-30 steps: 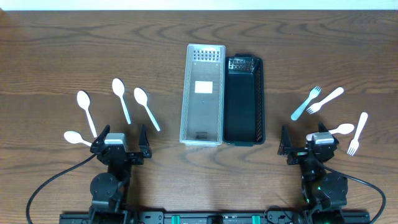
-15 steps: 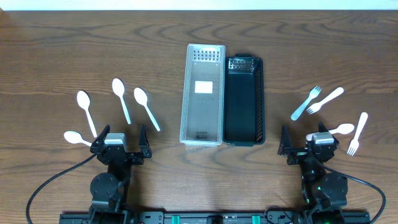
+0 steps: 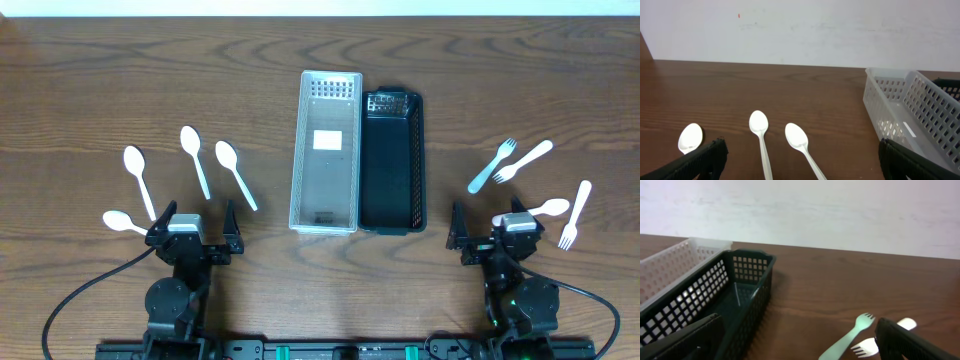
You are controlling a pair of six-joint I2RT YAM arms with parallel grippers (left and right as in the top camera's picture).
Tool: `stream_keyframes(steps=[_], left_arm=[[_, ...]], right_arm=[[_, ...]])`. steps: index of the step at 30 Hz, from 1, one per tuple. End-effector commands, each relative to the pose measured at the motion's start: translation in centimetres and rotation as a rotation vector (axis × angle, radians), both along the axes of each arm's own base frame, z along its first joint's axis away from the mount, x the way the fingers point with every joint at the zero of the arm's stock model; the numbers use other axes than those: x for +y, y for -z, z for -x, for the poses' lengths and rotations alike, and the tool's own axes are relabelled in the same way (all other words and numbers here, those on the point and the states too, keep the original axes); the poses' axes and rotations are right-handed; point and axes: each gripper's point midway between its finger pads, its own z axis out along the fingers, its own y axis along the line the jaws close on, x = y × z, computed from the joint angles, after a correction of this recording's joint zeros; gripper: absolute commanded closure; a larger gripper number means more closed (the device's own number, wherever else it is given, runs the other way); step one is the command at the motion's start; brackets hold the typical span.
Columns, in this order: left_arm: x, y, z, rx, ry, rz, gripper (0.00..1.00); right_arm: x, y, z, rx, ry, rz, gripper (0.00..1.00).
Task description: Pack container
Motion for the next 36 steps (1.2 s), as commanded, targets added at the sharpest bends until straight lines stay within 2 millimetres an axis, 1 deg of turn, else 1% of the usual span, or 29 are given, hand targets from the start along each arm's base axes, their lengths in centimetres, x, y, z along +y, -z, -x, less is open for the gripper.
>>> stream_keyframes(steps=[1, 4, 5, 7, 8, 10, 13, 15, 16, 18, 20, 23, 26, 29, 30, 33, 34, 35, 36], left_arm=[[0.0, 1.9, 0.1, 0.059, -0.002, -0.017, 0.02], [0.1, 1.9, 0.1, 0.059, -0.002, -0.017, 0.02], [0.1, 2.0, 0.1, 0.061, -0.004, -0.006, 0.02], [0.0, 2.0, 0.1, 0.071, -0.013, 0.064, 0.02], [0.0, 1.8, 0.1, 0.077, -0.017, 0.098, 0.02], [-0.4, 0.2, 0.3, 0.073, 0.002, 0.143, 0.02], [-0.6, -3.9, 0.6, 0.058, 0.018, 0.145, 0.02], [-0.5, -6.1, 0.6, 0.097, 0.014, 0.132, 0.02], [-0.5, -6.9, 0.5, 0.141, 0.010, 0.127, 0.02], [-0.6, -7.9, 0.2, 0.245, 0.003, 0.116, 0.02], [-0.7, -8.4, -0.4, 0.360, -0.005, 0.102, 0.02], [-0.7, -8.6, -1.2, 0.533, -0.017, 0.081, 0.02], [-0.8, -8.2, -1.6, 0.702, -0.028, 0.057, 0.02], [-0.8, -7.0, -1.7, 0.858, -0.036, 0.036, 0.02], [-0.8, -6.3, -1.6, 0.909, -0.040, 0.030, 0.02], [-0.8, -4.4, -1.5, 1.010, -0.049, 0.020, 0.02], [-0.8, -4.0, -1.5, 1.027, -0.051, 0.019, 0.02], [-0.8, -3.6, -1.5, 1.049, -0.052, 0.015, 0.02], [-0.8, -3.1, -1.5, 1.069, -0.054, 0.012, 0.02]], right_arm=[[0.6, 0.0, 0.1, -0.001, -0.042, -0.023, 0.01], [0.5, 0.0, 0.1, 0.007, -0.029, -0.088, 0.01], [0.5, -0.1, 0.1, 0.010, -0.026, -0.143, 0.01], [0.5, -0.3, 0.1, 0.011, -0.020, -0.224, 0.01], [0.5, -0.6, 0.1, 0.008, -0.020, -0.235, 0.01], [0.5, -1.6, 0.2, -0.013, -0.022, -0.238, 0.01], [0.4, -3.8, 0.5, -0.046, -0.026, -0.213, 0.01], [0.4, -5.1, 0.5, -0.043, -0.026, -0.183, 0.01], [0.3, -5.7, 0.5, -0.027, -0.018, -0.171, 0.01], [0.0, -6.3, 0.2, 0.030, 0.002, -0.141, 0.01], [-0.1, -6.5, -0.4, 0.124, 0.015, -0.099, 0.01], [-0.1, -6.1, -1.7, 0.298, 0.032, -0.074, 0.01], [0.1, -5.0, -3.5, 0.515, 0.042, -0.044, 0.01], [0.3, -4.0, -5.2, 0.727, 0.037, 0.013, 0.01], [0.4, -3.8, -6.2, 0.785, 0.035, 0.025, 0.01], [1.3, -3.1, -8.5, 0.885, 0.004, 0.014, 0.01], [1.3, -2.7, -9.2, 0.900, 0.009, 0.020, 0.01], [1.3, -2.1, -10.1, 0.913, 0.012, 0.029, 0.15], [1.3, -1.5, -10.9, 0.922, 0.017, 0.033, 0.37]])
